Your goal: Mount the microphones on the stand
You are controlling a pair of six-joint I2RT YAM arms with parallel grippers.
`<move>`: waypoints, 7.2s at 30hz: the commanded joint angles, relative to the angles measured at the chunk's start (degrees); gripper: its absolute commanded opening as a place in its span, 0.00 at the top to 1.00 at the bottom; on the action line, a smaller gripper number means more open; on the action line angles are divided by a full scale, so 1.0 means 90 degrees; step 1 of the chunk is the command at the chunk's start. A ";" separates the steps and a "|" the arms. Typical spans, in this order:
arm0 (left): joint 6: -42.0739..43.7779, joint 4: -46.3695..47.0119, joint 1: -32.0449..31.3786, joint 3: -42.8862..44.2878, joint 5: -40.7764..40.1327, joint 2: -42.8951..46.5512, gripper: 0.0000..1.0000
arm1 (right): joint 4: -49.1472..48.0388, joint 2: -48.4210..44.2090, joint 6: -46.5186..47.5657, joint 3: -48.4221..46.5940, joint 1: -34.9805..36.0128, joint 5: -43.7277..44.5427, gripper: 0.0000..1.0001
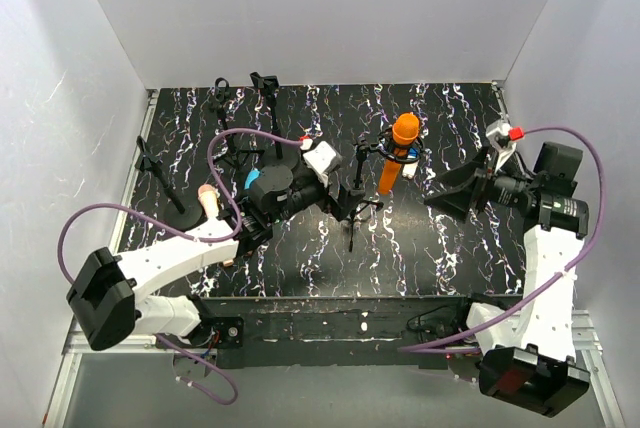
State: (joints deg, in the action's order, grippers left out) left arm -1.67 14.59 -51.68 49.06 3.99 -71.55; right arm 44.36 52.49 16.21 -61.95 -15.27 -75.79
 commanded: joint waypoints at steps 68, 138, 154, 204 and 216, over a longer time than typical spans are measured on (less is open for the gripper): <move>0.0684 0.1582 0.1484 0.6480 0.1423 -0.6237 1.00 | -0.1198 -0.1281 0.0699 0.2274 -0.0472 -0.0739 0.06; 0.0061 0.1614 0.1631 0.4667 0.0582 -0.5020 0.02 | -0.1179 -0.1350 0.0943 0.2323 -0.0335 -0.0554 0.05; -0.1435 -0.1541 0.1484 0.3496 0.0670 -0.2609 0.02 | -0.1169 -0.1428 0.1022 0.2411 -0.0335 -0.0427 0.04; -0.0059 0.1240 0.3350 0.1161 -0.1068 -0.2626 0.45 | -0.1726 -0.1447 0.0504 0.2694 -0.0325 -0.0329 0.03; 0.0020 0.1553 0.3350 0.1082 -0.0786 -0.2597 0.98 | -0.1726 -0.1447 0.0494 0.2694 -0.0325 -0.0329 0.03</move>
State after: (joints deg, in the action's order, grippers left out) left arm -2.37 26.39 -21.63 58.65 -4.69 -95.48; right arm 29.98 39.48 20.95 -37.65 -18.57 -78.15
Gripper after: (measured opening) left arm 0.137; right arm 0.968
